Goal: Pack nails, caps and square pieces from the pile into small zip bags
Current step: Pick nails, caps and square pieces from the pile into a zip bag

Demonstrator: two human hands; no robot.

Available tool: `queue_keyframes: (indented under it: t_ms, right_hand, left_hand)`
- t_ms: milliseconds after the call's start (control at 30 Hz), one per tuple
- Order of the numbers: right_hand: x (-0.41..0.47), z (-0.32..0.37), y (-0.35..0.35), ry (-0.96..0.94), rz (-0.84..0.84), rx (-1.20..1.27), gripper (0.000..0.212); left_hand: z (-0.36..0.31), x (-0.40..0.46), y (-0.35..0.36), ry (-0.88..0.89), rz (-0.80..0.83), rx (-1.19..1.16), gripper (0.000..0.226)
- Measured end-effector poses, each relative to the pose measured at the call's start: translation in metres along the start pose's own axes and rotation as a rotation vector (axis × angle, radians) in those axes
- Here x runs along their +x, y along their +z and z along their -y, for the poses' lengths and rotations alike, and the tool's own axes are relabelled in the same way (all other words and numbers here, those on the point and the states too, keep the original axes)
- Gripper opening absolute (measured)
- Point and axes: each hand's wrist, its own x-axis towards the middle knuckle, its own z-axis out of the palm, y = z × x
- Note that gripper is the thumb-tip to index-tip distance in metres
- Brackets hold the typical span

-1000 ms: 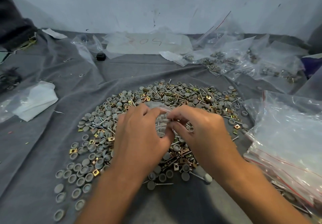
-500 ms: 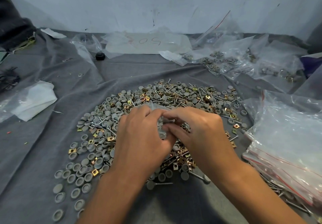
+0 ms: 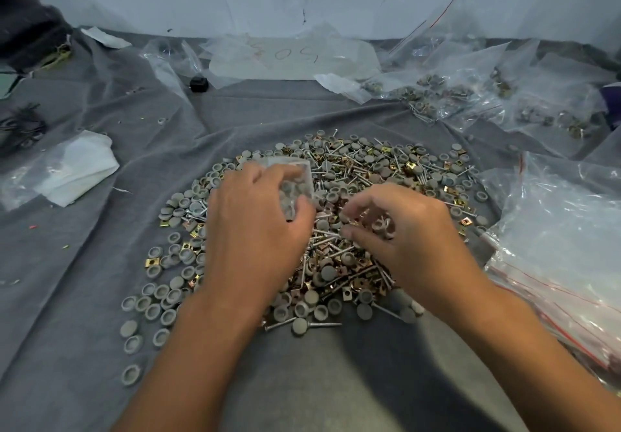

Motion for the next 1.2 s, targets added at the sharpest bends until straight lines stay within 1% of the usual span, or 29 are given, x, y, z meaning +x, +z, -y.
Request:
queue_keyframes:
  t_ms: [67, 100, 167, 233, 333, 467, 500, 567, 633, 767, 867, 933, 1033, 1100, 1200]
  right_hand:
    - [-0.009, -0.007, 0.004, 0.026, 0.188, -0.089, 0.023]
    - [-0.013, -0.007, 0.008, 0.018, 0.248, -0.132, 0.029]
    - [-0.017, -0.006, 0.014, -0.026, 0.315, -0.174, 0.035]
    - [-0.018, -0.004, 0.019, -0.083, 0.342, -0.221, 0.033]
    - [-0.018, -0.001, 0.023, -0.118, 0.345, -0.254, 0.027]
    - [-0.022, -0.002, 0.022, -0.114, 0.325, -0.211, 0.017]
    - [-0.022, -0.003, 0.022, -0.096, 0.297, -0.167, 0.018]
    - [-0.022, -0.006, 0.022, -0.062, 0.236, -0.079, 0.028]
    - [-0.019, -0.009, 0.020, -0.046, 0.209, -0.048, 0.033]
    - [-0.018, -0.016, 0.016, -0.040, 0.196, -0.102, 0.019]
    - [-0.020, -0.018, 0.015, -0.048, 0.193, -0.134, 0.020]
    - [-0.021, -0.017, 0.015, -0.043, 0.212, -0.117, 0.016]
    - [-0.023, -0.013, 0.018, -0.063, 0.239, -0.166, 0.019]
    - [-0.023, -0.009, 0.020, -0.081, 0.228, -0.208, 0.020]
    - [-0.024, -0.008, 0.021, -0.055, 0.186, -0.167, 0.019]
  left_hand:
    - [0.005, 0.003, -0.003, -0.047, -0.040, 0.019, 0.035]
    - [0.007, 0.003, -0.003, -0.053, -0.056, 0.031, 0.034]
    - [0.007, 0.003, -0.003, -0.044, -0.055, 0.068, 0.033]
    - [0.007, 0.002, 0.000, -0.014, -0.023, 0.102, 0.034]
    - [0.007, 0.000, 0.004, 0.032, 0.020, 0.110, 0.033]
    - [0.008, -0.002, 0.006, 0.073, 0.009, 0.091, 0.033]
    - [0.008, -0.002, 0.006, 0.077, 0.009, 0.093, 0.033]
    - [0.009, -0.002, 0.008, 0.090, 0.012, 0.096, 0.032]
    - [0.012, -0.002, 0.009, 0.092, 0.007, 0.094, 0.034]
    - [0.011, -0.004, 0.014, 0.092, 0.023, 0.092, 0.036]
    - [0.008, -0.005, 0.014, 0.112, 0.057, 0.111, 0.037]
    - [0.007, -0.006, 0.014, 0.116, 0.076, 0.124, 0.038]
    - [0.003, -0.007, 0.015, 0.114, 0.098, 0.119, 0.039]
    - [0.000, -0.008, 0.015, 0.121, 0.108, 0.123, 0.039]
    - [-0.002, -0.009, 0.014, 0.134, 0.115, 0.134, 0.037]
